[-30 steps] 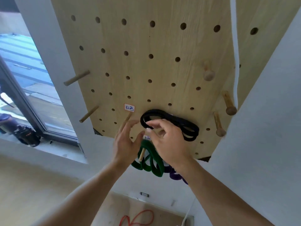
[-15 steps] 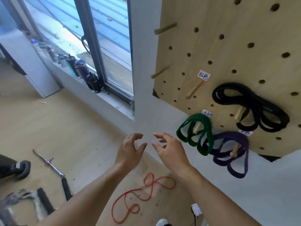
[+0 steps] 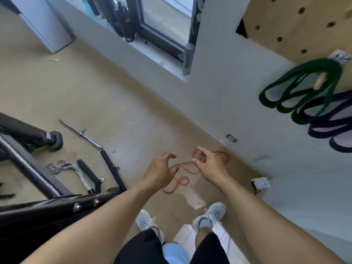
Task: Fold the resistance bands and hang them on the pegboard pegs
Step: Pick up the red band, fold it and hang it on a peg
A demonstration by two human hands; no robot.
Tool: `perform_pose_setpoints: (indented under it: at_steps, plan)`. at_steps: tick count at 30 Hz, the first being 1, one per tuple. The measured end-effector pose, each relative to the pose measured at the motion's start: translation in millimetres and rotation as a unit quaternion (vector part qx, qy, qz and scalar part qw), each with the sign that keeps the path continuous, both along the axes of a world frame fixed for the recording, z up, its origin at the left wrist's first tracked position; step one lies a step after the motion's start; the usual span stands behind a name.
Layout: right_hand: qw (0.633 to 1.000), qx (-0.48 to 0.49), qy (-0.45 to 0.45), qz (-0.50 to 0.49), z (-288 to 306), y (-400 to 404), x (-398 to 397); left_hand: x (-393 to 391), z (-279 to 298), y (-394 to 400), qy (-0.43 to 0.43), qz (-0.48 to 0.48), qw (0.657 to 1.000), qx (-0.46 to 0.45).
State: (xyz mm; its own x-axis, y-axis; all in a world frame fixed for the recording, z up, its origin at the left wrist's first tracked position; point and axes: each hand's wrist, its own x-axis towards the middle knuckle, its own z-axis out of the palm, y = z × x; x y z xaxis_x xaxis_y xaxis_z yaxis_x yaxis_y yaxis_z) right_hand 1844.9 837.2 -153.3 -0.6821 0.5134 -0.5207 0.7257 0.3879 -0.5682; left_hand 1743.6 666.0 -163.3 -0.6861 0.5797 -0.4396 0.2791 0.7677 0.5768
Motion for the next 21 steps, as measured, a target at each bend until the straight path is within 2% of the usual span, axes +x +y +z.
perform_pose_setpoints:
  at_steps: [4, 10, 16, 21]
  plan:
    - [0.997, -0.057, -0.033, -0.027, -48.3, -24.6, 27.6, 13.8, -43.2, -19.6, -0.026, -0.007, 0.999, -0.029]
    - [0.993, -0.086, -0.081, -0.03, -142.9, -26.1, 48.9, 36.9, -130.0, -31.2, -0.064, 0.012, 0.996, -0.062]
    - [0.991, -0.094, -0.088, -0.018, -290.0, -28.3, 34.0, 32.1, -258.1, -22.9, -0.069, -0.005, 0.994, -0.083]
    - [0.992, -0.08, -0.096, 0.009, -434.1, -43.4, 9.2, 16.2, -366.4, -23.2, -0.028, -0.025, 0.996, -0.076]
